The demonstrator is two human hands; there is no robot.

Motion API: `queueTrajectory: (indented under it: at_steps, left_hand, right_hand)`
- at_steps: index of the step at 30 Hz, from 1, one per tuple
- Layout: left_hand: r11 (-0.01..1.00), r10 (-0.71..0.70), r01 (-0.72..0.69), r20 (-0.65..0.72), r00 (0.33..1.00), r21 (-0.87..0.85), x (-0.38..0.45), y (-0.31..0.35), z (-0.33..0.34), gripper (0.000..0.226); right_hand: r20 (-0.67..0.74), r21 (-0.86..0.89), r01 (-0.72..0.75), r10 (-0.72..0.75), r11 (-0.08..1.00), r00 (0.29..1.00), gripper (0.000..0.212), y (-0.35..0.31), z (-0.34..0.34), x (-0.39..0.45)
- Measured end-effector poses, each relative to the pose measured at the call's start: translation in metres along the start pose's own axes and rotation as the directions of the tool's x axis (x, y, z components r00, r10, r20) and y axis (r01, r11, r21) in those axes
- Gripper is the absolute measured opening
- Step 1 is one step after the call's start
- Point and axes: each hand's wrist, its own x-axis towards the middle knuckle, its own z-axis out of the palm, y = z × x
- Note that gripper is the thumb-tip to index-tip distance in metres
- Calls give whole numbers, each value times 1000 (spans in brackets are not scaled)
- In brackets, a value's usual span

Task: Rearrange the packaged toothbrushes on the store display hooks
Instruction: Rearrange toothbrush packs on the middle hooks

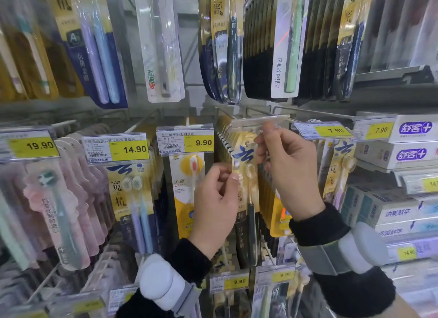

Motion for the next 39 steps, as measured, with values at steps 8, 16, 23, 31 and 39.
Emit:
queueTrajectory:
  at_steps: [8, 16, 23, 31, 39]
  left_hand:
    - [993, -82, 84, -21, 996, 80, 14, -5, 1, 18]
    - [989, -82, 87, -45, 996, 120, 6, -19, -11, 12]
    - [983, 73, -48, -139, 988, 175, -24, -18, -49, 19]
    - [983, -88, 127, -258, 962, 136, -10, -27, -70, 30]
    - [987, -143, 157, -236, 961, 40, -5, -31, -78, 11]
  right_hand:
    - [53, 157, -167, 161, 973, 986, 22, 9, -3, -13]
    - [158, 277, -422, 392, 863, 906, 29, 25, 3, -26]
    - [18, 134, -356, 357, 925, 934, 19, 29, 19, -49]
    - [138, -139, -302, 320, 943, 937, 20, 48, 40, -77]
    - [250, -228, -288, 342, 930, 906, 23, 51, 62, -75]
